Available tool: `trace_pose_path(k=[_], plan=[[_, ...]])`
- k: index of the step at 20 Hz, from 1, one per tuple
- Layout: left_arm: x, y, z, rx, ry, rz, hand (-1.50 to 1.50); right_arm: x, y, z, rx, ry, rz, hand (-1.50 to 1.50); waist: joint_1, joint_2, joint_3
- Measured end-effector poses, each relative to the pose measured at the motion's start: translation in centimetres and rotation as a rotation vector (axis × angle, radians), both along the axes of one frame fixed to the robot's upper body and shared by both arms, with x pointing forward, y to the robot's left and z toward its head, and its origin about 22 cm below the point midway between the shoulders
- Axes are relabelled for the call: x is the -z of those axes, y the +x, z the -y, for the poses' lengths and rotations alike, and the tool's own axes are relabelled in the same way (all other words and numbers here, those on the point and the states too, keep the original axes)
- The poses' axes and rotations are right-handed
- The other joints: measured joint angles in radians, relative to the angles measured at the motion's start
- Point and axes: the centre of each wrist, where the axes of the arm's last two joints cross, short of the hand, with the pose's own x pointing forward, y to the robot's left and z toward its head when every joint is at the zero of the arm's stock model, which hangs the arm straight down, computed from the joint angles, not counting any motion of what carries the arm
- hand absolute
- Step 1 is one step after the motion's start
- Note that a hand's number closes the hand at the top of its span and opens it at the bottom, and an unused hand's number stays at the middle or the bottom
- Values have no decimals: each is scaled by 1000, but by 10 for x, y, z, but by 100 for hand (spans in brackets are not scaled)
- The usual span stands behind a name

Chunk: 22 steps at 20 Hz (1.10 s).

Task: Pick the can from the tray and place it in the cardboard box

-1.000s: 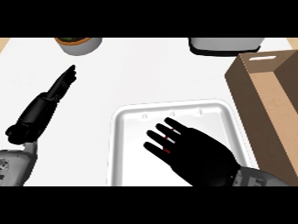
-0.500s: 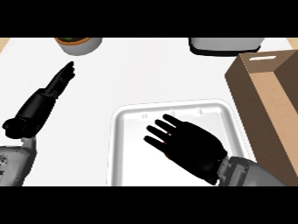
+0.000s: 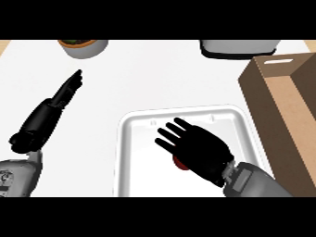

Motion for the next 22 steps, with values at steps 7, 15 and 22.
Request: trace_pose_path(k=[7, 15, 22], plan=[[-6, -2, 6, 3, -5, -2, 0, 16, 13, -2, -14, -13, -25, 150, 1, -2, 0], [-9, 5, -2, 0, 2, -3, 0, 30, 20, -6, -159, 75, 52, 150, 1, -4, -2], [-4, 2, 0, -3, -2, 7, 0, 33, 37, -4, -4, 184, 106, 150, 0, 2, 0]])
